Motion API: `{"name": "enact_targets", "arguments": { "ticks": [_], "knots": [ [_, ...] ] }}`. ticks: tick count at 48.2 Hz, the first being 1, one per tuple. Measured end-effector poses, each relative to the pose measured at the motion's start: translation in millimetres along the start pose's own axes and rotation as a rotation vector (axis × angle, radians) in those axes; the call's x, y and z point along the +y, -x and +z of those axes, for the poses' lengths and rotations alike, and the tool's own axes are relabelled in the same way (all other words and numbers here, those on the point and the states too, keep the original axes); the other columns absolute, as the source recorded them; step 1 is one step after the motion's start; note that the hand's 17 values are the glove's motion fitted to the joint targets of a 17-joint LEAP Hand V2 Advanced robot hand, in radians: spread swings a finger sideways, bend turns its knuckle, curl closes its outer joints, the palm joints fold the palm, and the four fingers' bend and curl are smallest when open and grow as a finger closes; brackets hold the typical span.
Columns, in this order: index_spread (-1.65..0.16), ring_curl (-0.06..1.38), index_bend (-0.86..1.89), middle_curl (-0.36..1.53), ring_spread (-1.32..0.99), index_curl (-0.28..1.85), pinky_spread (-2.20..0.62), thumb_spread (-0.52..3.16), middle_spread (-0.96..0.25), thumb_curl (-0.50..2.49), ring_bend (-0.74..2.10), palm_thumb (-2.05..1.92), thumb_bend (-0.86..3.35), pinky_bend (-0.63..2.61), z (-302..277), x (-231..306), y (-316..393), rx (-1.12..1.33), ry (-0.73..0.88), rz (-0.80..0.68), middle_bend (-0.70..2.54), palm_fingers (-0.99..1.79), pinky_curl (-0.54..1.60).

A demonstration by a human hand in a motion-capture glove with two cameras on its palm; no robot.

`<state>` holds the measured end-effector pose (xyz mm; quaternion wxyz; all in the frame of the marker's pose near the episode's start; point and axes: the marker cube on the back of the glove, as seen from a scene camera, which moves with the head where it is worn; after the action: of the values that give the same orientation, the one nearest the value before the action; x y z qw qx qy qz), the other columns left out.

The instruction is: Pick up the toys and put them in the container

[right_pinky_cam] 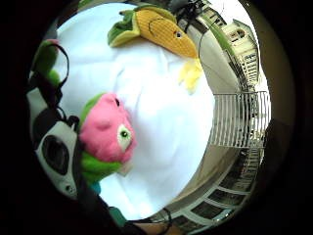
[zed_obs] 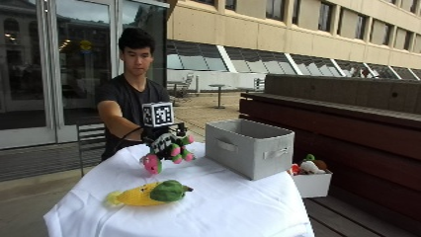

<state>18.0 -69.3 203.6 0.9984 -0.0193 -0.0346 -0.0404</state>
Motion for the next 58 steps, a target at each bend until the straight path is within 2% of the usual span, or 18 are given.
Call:
{"name": "enact_targets", "arguments": {
  "ticks": [6, 17, 34, 39, 44, 49, 54, 58],
  "knots": [
    [-0.3, 0.39, 0.6, 0.5, -0.35, 0.18, -0.46, 0.25, -0.3, 0.71, 1.28, 0.79, 0.29, 0.96, -47, -14, 9, 0.023, -0.052, -0.012, 0.9, 1.13, 0.34],
    [-0.33, 0.4, 0.57, 0.5, -0.38, 0.21, -0.46, 0.24, -0.37, 0.77, 1.26, 0.75, 0.24, 0.97, -157, -40, 52, 0.044, -0.169, -0.04, 0.8, 1.1, 0.38],
    [-0.35, 0.42, 0.51, 0.53, -0.39, 0.25, -0.47, 0.25, -0.41, 0.86, 1.23, 0.75, 0.21, 0.94, -265, -66, 191, 0.054, -0.297, -0.103, 0.74, 1.11, 0.4],
    [-0.36, 0.43, 0.5, 0.54, -0.39, 0.26, -0.47, 0.25, -0.42, 0.89, 1.23, 0.75, 0.2, 0.94, -270, -65, 251, 0.035, -0.303, -0.148, 0.73, 1.12, 0.41],
    [-0.36, 0.43, 0.48, 0.55, -0.4, 0.27, -0.47, 0.25, -0.42, 0.91, 1.22, 0.75, 0.19, 0.93, -247, -67, 306, -0.003, -0.283, -0.183, 0.71, 1.12, 0.41],
    [-0.36, 0.44, 0.47, 0.56, -0.4, 0.29, -0.47, 0.26, -0.43, 0.93, 1.22, 0.75, 0.18, 0.93, -220, -75, 316, -0.034, -0.224, -0.148, 0.71, 1.12, 0.41],
    [-0.37, 0.44, 0.44, 0.57, -0.4, 0.3, -0.47, 0.27, -0.44, 0.95, 1.21, 0.74, 0.17, 0.92, -193, -89, 305, -0.078, -0.041, -0.146, 0.7, 1.11, 0.42],
    [-0.35, 0.45, 0.05, 0.53, -0.34, 0.23, -0.41, 0.62, -0.3, 0.81, 1.19, 0.32, -0.1, 1.1, -182, -88, 306, -0.108, 0.06, -0.174, 0.49, 0.54, 0.48]
  ]
}}
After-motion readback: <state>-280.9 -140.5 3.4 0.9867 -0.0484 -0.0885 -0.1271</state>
